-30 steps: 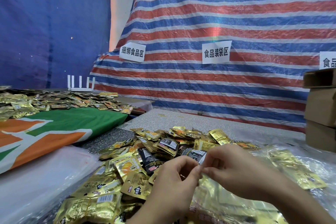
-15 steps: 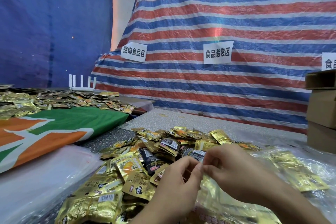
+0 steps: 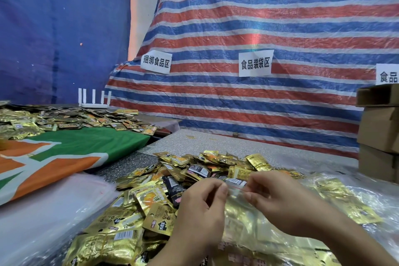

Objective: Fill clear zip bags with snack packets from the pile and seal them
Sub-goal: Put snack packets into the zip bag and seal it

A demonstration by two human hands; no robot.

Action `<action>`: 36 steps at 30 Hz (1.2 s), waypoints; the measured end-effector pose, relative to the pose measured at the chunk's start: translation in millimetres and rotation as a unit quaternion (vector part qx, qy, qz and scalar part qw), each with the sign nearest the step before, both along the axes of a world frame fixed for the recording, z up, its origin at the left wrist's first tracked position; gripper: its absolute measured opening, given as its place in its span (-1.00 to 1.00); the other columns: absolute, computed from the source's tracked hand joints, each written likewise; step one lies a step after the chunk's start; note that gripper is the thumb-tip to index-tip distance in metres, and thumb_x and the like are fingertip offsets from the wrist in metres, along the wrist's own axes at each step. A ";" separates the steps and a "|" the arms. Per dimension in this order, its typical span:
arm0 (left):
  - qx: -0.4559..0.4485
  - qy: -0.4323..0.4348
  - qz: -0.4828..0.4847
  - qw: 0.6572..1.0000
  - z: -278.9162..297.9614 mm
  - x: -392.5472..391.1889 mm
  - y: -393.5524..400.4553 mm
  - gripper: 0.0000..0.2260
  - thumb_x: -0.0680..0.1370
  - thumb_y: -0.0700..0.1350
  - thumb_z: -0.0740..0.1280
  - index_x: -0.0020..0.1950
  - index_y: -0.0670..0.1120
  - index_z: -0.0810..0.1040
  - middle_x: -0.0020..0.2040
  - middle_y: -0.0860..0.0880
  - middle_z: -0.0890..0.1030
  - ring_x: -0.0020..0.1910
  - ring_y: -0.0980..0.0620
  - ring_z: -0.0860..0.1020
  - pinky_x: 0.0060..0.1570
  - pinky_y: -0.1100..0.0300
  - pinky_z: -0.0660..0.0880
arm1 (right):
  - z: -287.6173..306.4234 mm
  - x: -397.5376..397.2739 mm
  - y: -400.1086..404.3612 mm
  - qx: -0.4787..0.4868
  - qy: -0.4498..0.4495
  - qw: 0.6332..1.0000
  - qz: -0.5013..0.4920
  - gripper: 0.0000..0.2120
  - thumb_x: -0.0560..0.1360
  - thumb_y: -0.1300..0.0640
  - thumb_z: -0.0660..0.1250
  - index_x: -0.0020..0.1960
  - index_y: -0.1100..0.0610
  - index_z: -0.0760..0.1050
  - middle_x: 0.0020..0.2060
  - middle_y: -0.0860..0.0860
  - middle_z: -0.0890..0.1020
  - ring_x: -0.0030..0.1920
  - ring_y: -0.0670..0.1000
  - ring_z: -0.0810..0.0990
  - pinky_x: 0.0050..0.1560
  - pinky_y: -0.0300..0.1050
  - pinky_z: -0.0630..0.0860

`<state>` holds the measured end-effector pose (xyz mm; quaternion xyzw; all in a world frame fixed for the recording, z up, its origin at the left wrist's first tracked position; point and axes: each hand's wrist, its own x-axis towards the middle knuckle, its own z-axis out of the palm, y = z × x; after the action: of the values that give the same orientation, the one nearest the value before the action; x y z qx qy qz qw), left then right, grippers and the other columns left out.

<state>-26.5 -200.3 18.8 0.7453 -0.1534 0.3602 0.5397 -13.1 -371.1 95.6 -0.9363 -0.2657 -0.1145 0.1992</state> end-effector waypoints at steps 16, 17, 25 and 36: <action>-0.075 0.098 -0.114 0.986 4.0 -3.1 -2.9 -0.79 0.54 -0.14 0.43 -0.26 0.10 0.67 -0.33 -0.06 0.64 -0.36 0.11 0.57 -0.28 0.18 0.49 | -4.3 -12.3 -5.9 0.000 -0.016 0.999 -0.035 -0.78 0.55 -0.04 0.35 -0.25 -0.05 0.48 -0.30 -0.09 0.56 -0.27 -0.19 0.48 -0.22 -0.29 0.42; -0.079 0.095 -0.108 0.986 4.1 -3.6 -3.6 -0.78 0.54 -0.15 0.43 -0.27 0.12 0.68 -0.32 -0.07 0.65 -0.35 0.10 0.58 -0.26 0.15 0.51 | -5.4 -12.6 -6.7 0.000 -0.017 0.999 -0.036 -0.78 0.56 -0.05 0.34 -0.24 -0.05 0.48 -0.30 -0.09 0.56 -0.27 -0.19 0.47 -0.21 -0.29 0.42; -0.109 0.088 -0.076 0.987 8.5 -5.5 8.8 -0.80 0.54 -0.14 0.40 -0.18 0.14 0.71 -0.29 -0.02 0.67 -0.31 0.08 0.58 -0.29 0.18 0.55 | -8.4 -12.8 -36.5 -0.002 -0.008 0.998 -0.061 -0.77 0.56 -0.08 0.34 -0.24 -0.03 0.49 -0.30 -0.06 0.58 -0.25 -0.06 0.53 -0.20 -0.09 0.49; -0.102 0.082 -0.075 0.989 9.5 -7.4 -0.1 -0.81 0.53 -0.12 0.42 -0.18 0.16 0.72 -0.28 -0.07 0.66 -0.29 -0.08 0.61 -0.31 0.05 0.58 | -23.9 -15.6 -80.0 0.005 -0.021 0.998 -0.052 -0.75 0.50 0.04 0.44 -0.31 -0.08 0.48 -0.16 -0.33 0.56 -0.20 -0.11 0.52 -0.17 -0.22 0.47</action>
<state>-33.9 -200.4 28.3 0.6997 -0.1265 0.2704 0.6490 -28.7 -451.1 71.7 -0.9450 -0.2205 -0.1460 0.1922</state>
